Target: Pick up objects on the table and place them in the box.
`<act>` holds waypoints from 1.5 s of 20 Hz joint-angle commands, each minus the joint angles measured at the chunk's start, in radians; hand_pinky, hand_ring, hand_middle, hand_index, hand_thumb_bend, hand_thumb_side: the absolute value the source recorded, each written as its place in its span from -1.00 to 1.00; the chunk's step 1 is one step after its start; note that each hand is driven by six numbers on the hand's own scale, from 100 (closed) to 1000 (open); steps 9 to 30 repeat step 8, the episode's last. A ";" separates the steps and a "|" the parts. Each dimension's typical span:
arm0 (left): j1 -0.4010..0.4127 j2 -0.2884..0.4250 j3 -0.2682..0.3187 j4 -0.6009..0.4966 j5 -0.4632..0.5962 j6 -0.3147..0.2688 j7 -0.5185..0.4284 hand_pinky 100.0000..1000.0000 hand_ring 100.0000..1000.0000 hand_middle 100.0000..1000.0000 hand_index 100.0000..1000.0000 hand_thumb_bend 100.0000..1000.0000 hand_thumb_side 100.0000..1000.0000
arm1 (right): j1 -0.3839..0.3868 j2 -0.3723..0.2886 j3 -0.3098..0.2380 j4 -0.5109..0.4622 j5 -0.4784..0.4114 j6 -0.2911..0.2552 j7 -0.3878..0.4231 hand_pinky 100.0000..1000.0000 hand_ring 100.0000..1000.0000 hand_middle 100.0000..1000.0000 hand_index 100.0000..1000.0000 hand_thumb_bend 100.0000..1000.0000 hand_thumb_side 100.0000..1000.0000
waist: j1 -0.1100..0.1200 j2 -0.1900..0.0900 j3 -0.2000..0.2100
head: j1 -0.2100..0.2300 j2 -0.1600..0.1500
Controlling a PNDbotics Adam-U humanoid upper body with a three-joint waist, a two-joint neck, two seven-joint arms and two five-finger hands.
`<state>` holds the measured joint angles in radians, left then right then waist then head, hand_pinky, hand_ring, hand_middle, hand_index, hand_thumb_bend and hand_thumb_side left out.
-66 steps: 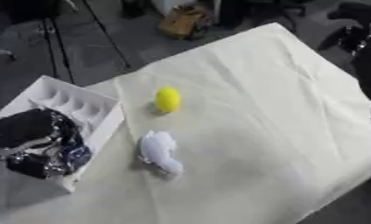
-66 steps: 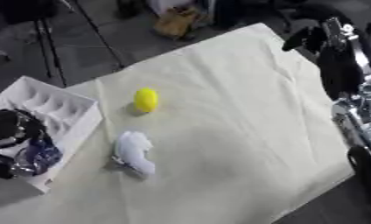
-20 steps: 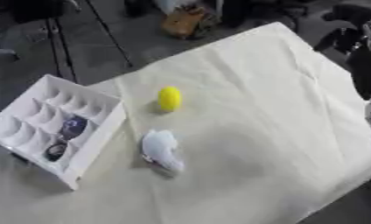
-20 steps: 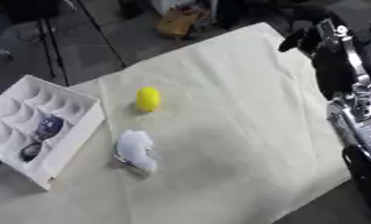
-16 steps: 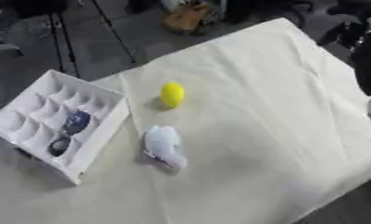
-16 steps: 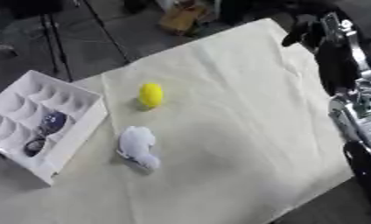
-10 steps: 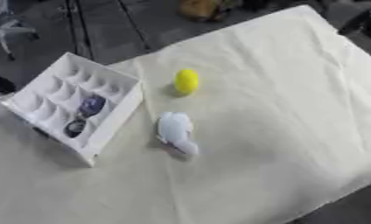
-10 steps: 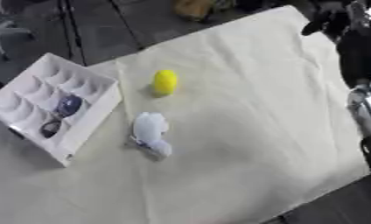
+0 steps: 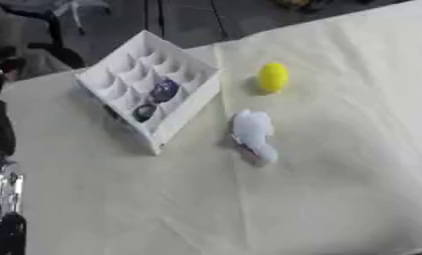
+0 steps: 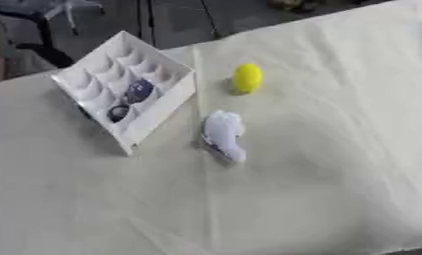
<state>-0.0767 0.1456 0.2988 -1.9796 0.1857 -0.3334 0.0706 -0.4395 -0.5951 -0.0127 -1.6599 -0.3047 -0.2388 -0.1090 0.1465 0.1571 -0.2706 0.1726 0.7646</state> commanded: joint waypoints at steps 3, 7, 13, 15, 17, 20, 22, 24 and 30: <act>-0.011 0.001 0.005 -0.020 -0.003 0.009 -0.007 0.28 0.29 0.55 0.56 -0.81 1.00 | -0.009 -0.015 -0.014 -0.007 0.010 0.001 -0.004 -0.04 -0.14 0.34 0.58 -1.00 0.60 | -0.020 0.006 0.001 | 0.009 0.005; -0.013 0.005 0.001 -0.020 -0.003 0.004 -0.018 0.28 0.23 0.50 0.59 -0.81 1.00 | -0.010 -0.015 -0.014 -0.007 0.011 0.001 -0.004 -0.04 -0.14 0.34 0.57 -1.00 0.60 | -0.021 0.005 0.000 | 0.005 0.005; -0.013 0.004 0.001 -0.020 -0.002 0.004 -0.018 0.28 0.20 0.47 0.60 -0.82 1.00 | -0.009 -0.014 -0.014 -0.006 0.011 0.001 -0.003 -0.04 -0.14 0.34 0.57 -1.00 0.60 | -0.022 0.004 -0.001 | 0.004 0.005; -0.013 0.004 0.001 -0.020 -0.002 0.004 -0.018 0.28 0.20 0.47 0.60 -0.82 1.00 | -0.009 -0.014 -0.014 -0.006 0.011 0.001 -0.003 -0.04 -0.14 0.34 0.57 -1.00 0.60 | -0.022 0.004 -0.001 | 0.004 0.005; -0.013 0.004 0.001 -0.020 -0.002 0.004 -0.018 0.28 0.20 0.47 0.60 -0.82 1.00 | -0.009 -0.014 -0.014 -0.006 0.011 0.001 -0.003 -0.04 -0.14 0.34 0.57 -1.00 0.60 | -0.022 0.004 -0.001 | 0.004 0.005; -0.013 0.004 0.001 -0.020 -0.002 0.004 -0.018 0.28 0.20 0.47 0.60 -0.82 1.00 | -0.009 -0.014 -0.014 -0.006 0.011 0.001 -0.003 -0.04 -0.14 0.34 0.57 -1.00 0.60 | -0.022 0.004 -0.001 | 0.004 0.005; -0.013 0.004 0.001 -0.020 -0.002 0.004 -0.018 0.28 0.20 0.47 0.60 -0.82 1.00 | -0.009 -0.014 -0.014 -0.006 0.011 0.001 -0.003 -0.04 -0.14 0.34 0.57 -1.00 0.60 | -0.022 0.004 -0.001 | 0.004 0.005; -0.013 0.004 0.001 -0.020 -0.002 0.004 -0.018 0.28 0.20 0.47 0.60 -0.82 1.00 | -0.009 -0.014 -0.014 -0.006 0.011 0.001 -0.003 -0.04 -0.14 0.34 0.57 -1.00 0.60 | -0.022 0.004 -0.001 | 0.004 0.005; -0.013 0.004 0.001 -0.020 -0.002 0.004 -0.018 0.28 0.20 0.47 0.60 -0.82 1.00 | -0.009 -0.014 -0.014 -0.006 0.011 0.001 -0.003 -0.04 -0.14 0.34 0.57 -1.00 0.60 | -0.022 0.004 -0.001 | 0.004 0.005</act>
